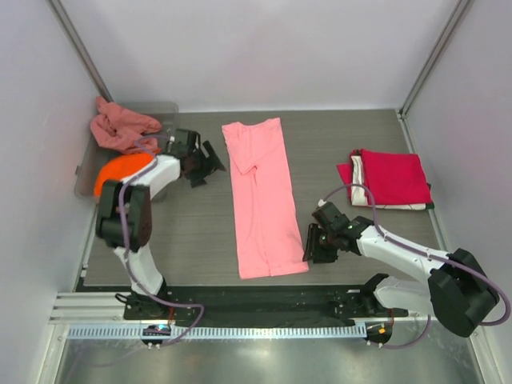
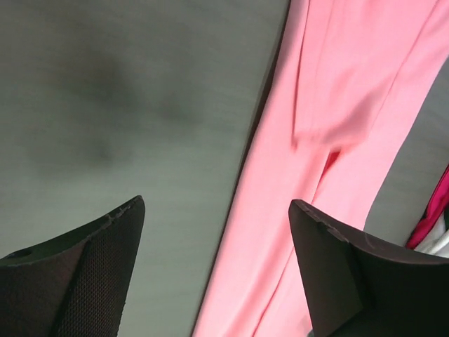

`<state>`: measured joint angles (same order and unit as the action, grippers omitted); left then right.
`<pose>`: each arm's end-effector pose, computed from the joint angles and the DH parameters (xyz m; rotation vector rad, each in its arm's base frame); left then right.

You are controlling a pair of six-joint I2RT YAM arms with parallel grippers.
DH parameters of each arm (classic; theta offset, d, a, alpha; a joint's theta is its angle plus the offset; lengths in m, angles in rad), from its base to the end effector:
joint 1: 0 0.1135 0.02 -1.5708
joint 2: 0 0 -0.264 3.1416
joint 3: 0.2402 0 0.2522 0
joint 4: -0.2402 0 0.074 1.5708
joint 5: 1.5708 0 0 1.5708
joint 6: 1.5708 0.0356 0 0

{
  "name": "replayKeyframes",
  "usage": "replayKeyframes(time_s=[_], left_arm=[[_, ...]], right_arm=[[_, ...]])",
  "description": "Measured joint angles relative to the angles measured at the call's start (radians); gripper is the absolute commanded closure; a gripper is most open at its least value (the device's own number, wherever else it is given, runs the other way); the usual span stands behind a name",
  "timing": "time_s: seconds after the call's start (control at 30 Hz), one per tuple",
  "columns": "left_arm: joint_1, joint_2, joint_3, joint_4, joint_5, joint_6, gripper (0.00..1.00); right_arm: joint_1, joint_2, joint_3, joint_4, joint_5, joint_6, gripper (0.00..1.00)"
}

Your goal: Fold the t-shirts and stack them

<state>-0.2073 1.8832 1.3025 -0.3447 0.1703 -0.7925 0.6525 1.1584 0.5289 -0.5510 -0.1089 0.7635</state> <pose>0.3946 -0.0892 0.1934 -0.6757 2.4993 -0.6087 0.1479 0.1179 0.1585 0.1286 2.8723 0.4886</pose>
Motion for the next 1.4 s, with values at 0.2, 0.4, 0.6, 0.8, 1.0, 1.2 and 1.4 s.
replayKeyframes(time_s=[0.2,0.4,0.6,0.8,1.0,1.2,1.4], left_arm=[[-0.141,-0.438,-0.39,-0.049,-0.065,-0.024,0.2],[-0.333,-0.694,-0.64,-0.091,-0.073,-0.113,0.26],[-0.467,-0.911,-0.848,-0.117,-0.097,-0.233,0.43],[-0.616,-0.928,-0.922,-0.061,-0.105,-0.34,0.49],[-0.768,-0.79,-0.907,0.089,-0.109,-0.434,0.53],[-0.801,-0.733,-0.906,0.158,-0.117,-0.481,0.73],[-0.809,-0.731,-0.919,0.159,-0.123,-0.503,1.0]], right_arm=[[0.011,-0.026,0.0,-0.043,-0.006,-0.001,0.62],[0.014,-0.026,0.001,-0.05,-0.043,-0.006,0.59],[0.017,-0.018,0.0,-0.045,-0.073,-0.016,0.65],[0.026,0.016,0.0,-0.031,-0.093,-0.024,0.76],[0.036,0.029,0.0,-0.02,-0.101,-0.032,0.85],[0.051,0.033,-0.003,-0.011,-0.103,-0.032,0.9],[0.053,0.026,-0.006,-0.01,-0.104,-0.031,0.99]])
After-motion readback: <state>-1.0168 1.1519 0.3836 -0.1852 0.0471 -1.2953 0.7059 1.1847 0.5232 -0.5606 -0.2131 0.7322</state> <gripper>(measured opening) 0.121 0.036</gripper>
